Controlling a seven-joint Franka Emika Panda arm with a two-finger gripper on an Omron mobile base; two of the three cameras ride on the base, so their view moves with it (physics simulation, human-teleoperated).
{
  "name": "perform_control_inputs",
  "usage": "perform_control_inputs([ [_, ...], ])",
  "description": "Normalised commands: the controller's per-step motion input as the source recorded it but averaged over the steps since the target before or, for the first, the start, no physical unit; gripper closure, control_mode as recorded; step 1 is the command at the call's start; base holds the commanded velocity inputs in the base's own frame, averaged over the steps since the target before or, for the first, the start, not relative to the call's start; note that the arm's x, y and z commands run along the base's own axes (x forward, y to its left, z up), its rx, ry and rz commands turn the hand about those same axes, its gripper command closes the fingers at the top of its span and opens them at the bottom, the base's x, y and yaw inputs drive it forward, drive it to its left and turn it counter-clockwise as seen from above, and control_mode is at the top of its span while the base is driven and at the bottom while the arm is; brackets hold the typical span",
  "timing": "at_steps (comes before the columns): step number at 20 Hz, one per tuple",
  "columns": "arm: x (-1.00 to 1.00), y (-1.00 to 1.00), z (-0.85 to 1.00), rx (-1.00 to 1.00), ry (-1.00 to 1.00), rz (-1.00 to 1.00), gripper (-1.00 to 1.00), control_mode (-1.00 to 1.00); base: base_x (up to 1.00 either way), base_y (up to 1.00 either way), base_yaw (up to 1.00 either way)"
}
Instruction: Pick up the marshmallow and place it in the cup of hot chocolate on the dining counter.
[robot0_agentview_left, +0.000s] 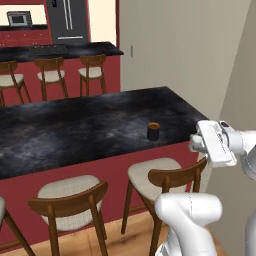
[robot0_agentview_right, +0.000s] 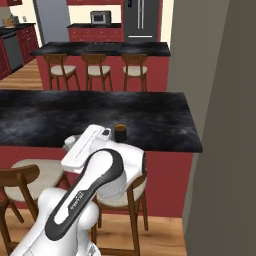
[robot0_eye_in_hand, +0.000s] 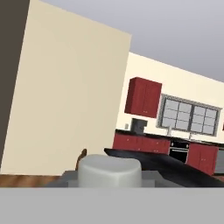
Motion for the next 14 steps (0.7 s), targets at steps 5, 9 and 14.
perform_control_inputs([
  [5, 0.67, -0.22, 0.16, 0.02, 0.08, -0.03, 1.0, -1.0, 0.0, 0.0, 0.0],
  [9, 0.78, -0.01, 0.16, 0.0, 0.12, 0.0, 1.0, -1.0, 0.0, 0.0, 0.0],
  [14, 0.77, 0.0, 0.03, -0.01, 0.08, -0.03, 1.0, -1.0, 0.0, 0.0, 0.0],
])
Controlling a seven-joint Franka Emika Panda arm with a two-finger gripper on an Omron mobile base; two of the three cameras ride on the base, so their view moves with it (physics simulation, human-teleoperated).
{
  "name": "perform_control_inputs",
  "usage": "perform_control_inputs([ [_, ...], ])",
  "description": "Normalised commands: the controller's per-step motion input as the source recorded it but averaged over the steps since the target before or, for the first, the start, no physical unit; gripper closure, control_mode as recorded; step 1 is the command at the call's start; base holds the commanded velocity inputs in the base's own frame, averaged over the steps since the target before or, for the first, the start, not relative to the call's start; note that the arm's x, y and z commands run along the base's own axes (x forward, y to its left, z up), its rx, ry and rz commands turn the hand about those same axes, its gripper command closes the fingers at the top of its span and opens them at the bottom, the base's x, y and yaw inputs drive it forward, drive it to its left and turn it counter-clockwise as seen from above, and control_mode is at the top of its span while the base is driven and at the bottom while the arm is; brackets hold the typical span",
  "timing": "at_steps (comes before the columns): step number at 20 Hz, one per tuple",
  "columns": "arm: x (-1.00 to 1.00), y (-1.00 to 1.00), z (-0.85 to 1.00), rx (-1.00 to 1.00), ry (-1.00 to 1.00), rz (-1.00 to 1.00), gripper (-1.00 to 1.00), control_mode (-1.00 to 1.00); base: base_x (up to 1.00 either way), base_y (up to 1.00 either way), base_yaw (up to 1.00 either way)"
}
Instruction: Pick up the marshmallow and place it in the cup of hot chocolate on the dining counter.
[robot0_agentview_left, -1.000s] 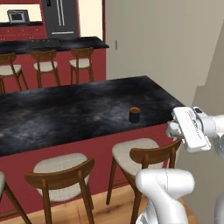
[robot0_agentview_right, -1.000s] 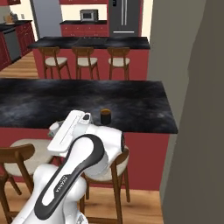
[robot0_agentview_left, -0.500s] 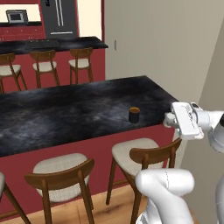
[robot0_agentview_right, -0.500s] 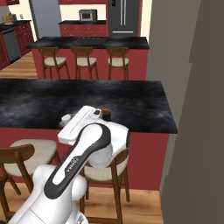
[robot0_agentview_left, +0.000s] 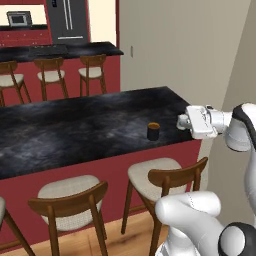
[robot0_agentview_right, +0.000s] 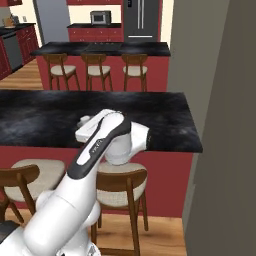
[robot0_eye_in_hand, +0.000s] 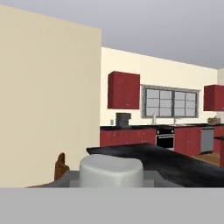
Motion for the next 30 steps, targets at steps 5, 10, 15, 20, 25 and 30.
perform_control_inputs([
  [5, 0.49, -0.25, 0.0, 0.0, 0.02, -0.01, 1.0, -1.0, 0.0, 0.0, 0.0],
  [10, 0.23, -0.36, 0.0, 0.0, 0.01, 0.0, 1.0, -1.0, 0.0, 0.0, 0.0],
  [15, 0.23, -0.03, -0.03, -0.03, 0.01, 0.0, 1.0, -1.0, 0.0, 0.0, 0.0],
  [20, 0.16, 0.0, -0.11, -0.04, 0.0, 0.0, 1.0, -1.0, 0.0, 0.0, 0.0],
  [25, 0.08, 0.04, -0.1, -0.06, 0.0, 0.0, 1.0, -1.0, 0.0, 0.0, 0.0],
  [30, 0.09, 0.11, -0.23, -0.04, 0.02, 0.0, 1.0, -1.0, 0.0, 0.0, 0.0],
])
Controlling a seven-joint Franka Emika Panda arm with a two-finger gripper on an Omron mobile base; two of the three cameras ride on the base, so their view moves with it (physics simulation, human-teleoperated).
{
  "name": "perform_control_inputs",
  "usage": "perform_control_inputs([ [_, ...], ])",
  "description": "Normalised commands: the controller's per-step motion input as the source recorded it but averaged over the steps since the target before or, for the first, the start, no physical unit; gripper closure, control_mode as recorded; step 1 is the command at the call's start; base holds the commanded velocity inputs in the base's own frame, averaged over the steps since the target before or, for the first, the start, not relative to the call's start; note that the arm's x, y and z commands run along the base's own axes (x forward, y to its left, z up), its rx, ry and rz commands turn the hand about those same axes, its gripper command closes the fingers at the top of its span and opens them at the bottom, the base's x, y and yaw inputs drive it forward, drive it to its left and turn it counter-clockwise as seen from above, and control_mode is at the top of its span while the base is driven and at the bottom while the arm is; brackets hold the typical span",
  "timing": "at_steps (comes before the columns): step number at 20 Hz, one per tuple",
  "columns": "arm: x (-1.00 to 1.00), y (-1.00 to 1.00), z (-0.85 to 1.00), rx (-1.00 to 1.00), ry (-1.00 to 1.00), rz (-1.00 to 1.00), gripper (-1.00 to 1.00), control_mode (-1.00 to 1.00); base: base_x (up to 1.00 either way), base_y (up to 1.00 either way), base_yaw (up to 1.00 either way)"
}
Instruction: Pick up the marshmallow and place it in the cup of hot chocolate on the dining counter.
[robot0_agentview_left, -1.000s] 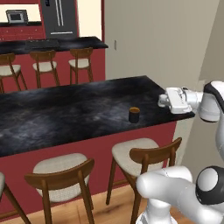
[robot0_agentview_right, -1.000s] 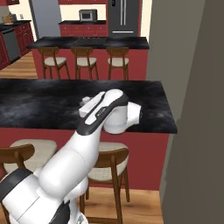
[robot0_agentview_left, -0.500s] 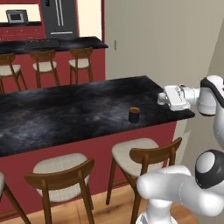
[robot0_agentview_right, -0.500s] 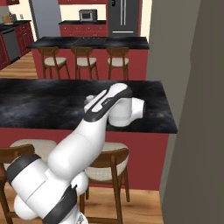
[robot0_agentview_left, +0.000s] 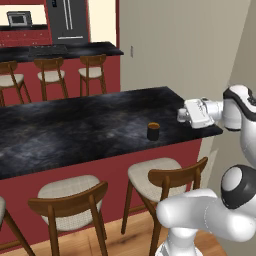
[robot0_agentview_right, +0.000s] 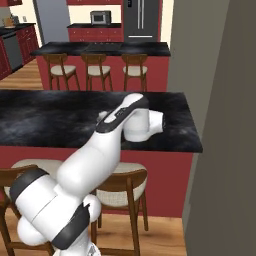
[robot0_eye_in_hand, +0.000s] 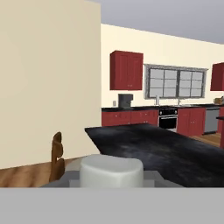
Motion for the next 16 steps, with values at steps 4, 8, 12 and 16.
perform_control_inputs([
  [4, 0.17, 0.06, -0.31, 0.0, 0.08, 0.0, 1.0, -1.0, 0.0, 0.0, 0.0],
  [8, 0.12, 0.0, -0.21, 0.0, 0.05, 0.0, 1.0, -1.0, 0.0, 0.0, 0.0],
  [12, 0.29, 0.0, -0.21, 0.0, 0.08, 0.0, 1.0, -1.0, 0.0, 0.0, 0.0],
  [16, 0.26, 0.02, -0.16, 0.0, 0.06, 0.0, 1.0, -1.0, 0.0, 0.0, 0.0],
])
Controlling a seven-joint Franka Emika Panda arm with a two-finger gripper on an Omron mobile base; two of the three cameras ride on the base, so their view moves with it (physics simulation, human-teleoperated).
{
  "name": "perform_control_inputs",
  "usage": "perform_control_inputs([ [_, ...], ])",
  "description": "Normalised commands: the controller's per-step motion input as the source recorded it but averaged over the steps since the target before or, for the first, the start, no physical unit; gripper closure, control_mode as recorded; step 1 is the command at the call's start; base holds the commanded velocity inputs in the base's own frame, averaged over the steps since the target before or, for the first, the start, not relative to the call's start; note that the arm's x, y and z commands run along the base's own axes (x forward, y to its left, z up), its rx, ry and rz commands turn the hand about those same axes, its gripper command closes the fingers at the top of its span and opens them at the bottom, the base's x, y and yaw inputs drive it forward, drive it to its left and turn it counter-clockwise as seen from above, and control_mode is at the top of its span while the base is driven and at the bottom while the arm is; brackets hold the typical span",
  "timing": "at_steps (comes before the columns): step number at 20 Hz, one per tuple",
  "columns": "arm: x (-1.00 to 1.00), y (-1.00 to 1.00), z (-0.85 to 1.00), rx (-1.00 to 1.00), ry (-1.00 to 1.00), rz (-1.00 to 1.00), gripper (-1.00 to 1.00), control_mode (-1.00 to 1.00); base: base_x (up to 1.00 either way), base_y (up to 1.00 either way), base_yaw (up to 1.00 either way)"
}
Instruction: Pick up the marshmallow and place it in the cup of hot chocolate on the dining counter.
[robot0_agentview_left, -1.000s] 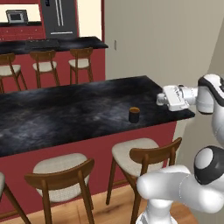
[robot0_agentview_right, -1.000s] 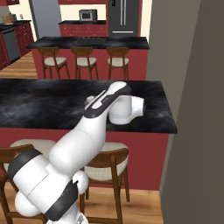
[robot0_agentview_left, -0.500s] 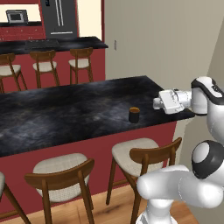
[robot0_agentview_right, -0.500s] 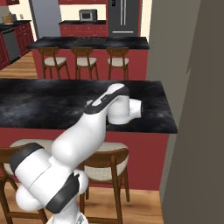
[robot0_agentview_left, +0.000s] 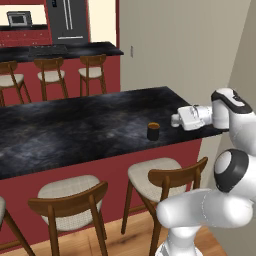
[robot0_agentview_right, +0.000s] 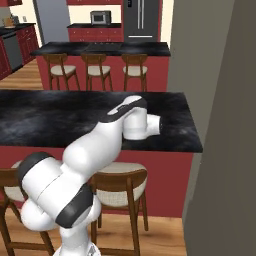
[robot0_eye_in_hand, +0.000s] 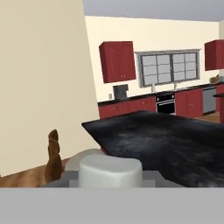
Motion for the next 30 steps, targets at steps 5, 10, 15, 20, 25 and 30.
perform_control_inputs([
  [5, 0.29, 0.02, -0.17, 0.0, 0.06, 0.0, 1.0, -1.0, 0.0, 0.0, 0.0],
  [10, 0.29, 0.0, -0.18, 0.0, 0.05, 0.0, 1.0, -1.0, 0.0, 0.0, 0.0],
  [15, 0.25, 0.02, -0.11, 0.0, 0.01, 0.0, 1.0, -1.0, 0.0, 0.0, 0.0],
  [20, 0.23, 0.03, -0.16, 0.0, 0.02, 0.0, 1.0, -1.0, 0.0, 0.0, 0.0],
  [25, 0.15, 0.07, -0.2, 0.0, 0.03, 0.0, 1.0, -1.0, 0.0, 0.0, 0.0],
  [30, 0.21, 0.0, -0.21, 0.0, 0.04, 0.0, 1.0, -1.0, 0.0, 0.0, 0.0],
])
